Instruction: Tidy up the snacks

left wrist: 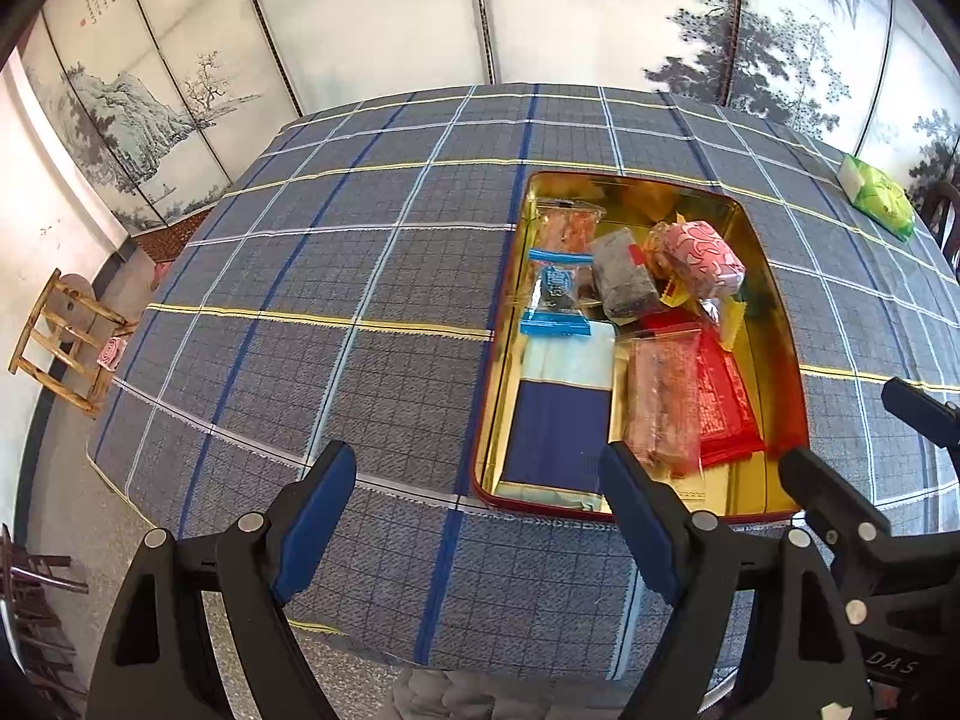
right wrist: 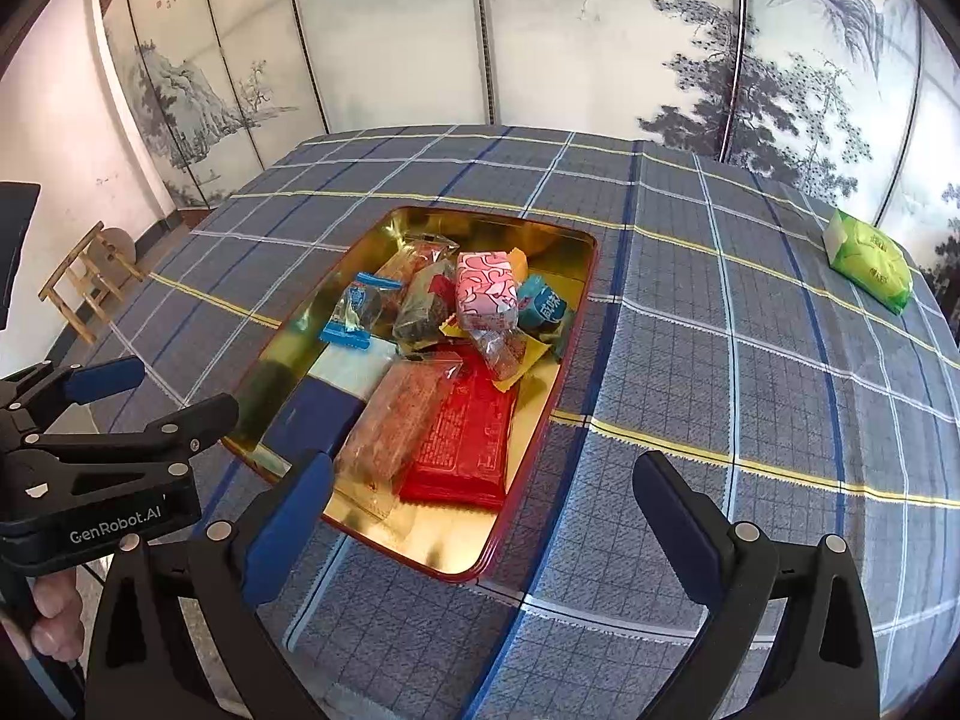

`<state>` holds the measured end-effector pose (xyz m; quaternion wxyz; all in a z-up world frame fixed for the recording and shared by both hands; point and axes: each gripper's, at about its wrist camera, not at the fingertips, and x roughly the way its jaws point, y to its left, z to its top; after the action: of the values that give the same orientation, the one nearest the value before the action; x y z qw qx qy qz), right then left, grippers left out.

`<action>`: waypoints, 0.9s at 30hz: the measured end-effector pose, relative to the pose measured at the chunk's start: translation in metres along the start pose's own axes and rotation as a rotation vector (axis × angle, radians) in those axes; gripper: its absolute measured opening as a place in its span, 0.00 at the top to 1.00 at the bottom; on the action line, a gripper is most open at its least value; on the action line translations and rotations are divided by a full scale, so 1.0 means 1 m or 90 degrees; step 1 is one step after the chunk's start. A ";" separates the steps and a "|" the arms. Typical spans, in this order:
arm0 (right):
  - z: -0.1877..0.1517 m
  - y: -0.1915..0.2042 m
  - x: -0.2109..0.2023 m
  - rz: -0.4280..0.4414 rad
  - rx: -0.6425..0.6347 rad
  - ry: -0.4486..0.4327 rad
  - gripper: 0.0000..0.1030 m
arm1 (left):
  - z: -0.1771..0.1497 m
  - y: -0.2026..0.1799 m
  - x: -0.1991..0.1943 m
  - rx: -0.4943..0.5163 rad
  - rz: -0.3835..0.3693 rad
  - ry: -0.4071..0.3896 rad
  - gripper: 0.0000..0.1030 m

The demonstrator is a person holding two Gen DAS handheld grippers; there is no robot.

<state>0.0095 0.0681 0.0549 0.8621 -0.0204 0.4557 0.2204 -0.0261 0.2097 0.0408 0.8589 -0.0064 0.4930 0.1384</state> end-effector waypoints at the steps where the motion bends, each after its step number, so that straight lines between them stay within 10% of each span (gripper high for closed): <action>1: -0.001 -0.002 0.002 0.004 0.004 0.006 0.03 | -0.001 -0.001 0.000 0.001 0.000 0.000 0.22; 27: -0.015 -0.010 0.008 0.021 0.027 0.024 0.03 | -0.003 -0.010 0.001 0.005 0.005 0.006 0.22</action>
<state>0.0061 0.0582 0.0377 0.8501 0.0012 0.4765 0.2242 -0.0260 0.1993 0.0371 0.8558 -0.0016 0.4980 0.1400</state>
